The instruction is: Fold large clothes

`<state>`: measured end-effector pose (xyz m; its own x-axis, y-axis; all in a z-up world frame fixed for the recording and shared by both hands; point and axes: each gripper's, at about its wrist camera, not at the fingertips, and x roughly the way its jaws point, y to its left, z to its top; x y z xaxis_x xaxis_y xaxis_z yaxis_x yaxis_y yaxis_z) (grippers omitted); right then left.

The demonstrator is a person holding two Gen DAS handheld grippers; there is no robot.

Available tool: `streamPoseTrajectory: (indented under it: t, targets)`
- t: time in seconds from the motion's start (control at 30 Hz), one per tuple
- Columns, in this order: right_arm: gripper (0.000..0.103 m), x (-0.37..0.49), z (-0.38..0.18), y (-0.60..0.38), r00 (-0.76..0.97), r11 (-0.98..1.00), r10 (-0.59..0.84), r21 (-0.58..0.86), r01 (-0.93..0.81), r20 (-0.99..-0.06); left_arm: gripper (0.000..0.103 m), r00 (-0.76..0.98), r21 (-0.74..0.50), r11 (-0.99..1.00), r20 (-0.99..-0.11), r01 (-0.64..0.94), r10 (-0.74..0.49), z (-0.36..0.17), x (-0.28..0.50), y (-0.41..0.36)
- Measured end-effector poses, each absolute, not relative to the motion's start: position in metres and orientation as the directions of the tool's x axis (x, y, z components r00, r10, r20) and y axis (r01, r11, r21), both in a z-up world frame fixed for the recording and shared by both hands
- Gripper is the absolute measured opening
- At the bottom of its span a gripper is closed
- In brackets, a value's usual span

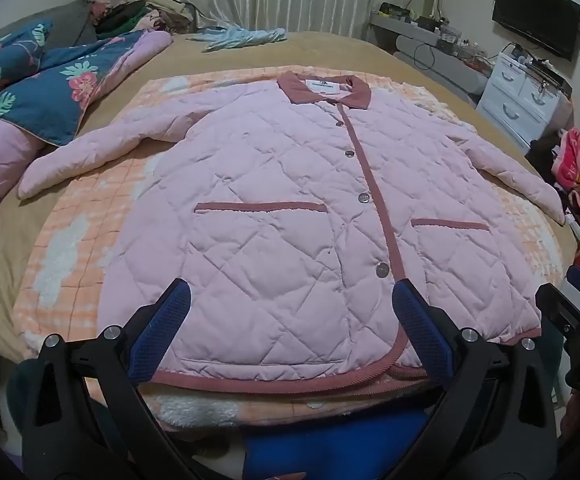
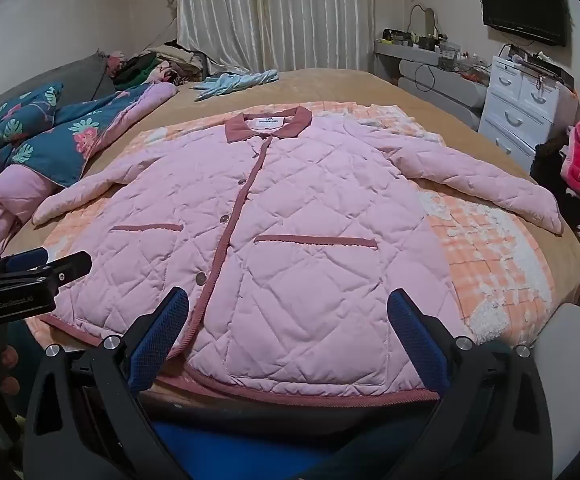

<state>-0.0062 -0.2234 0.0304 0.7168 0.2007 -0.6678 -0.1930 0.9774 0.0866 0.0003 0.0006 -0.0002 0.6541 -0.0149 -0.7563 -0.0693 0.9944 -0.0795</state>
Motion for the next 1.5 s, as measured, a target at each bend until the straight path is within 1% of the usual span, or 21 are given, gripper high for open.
streamPoseTrajectory:
  t: [0.27, 0.3, 1.5]
  targets:
    - [0.099, -0.009, 0.032, -0.226, 0.725, 0.975, 0.217, 0.106, -0.196, -0.653, 0.095, 0.653, -0.086, 0.994, -0.757, -0.068, -0.021, 0.000, 0.000, 0.004]
    - [0.099, -0.007, 0.030, -0.220, 0.724, 0.979, 0.193, 0.076, -0.191, -0.663, 0.095, 0.652, -0.087, 0.994, -0.758, -0.069, -0.021, 0.000, 0.000, 0.005]
    - [0.099, -0.005, 0.033, -0.219, 0.725, 0.973, 0.216, 0.085, -0.212, -0.655, 0.095, 0.653, -0.077, 0.995, -0.757, -0.070, -0.013, -0.002, 0.003, -0.003]
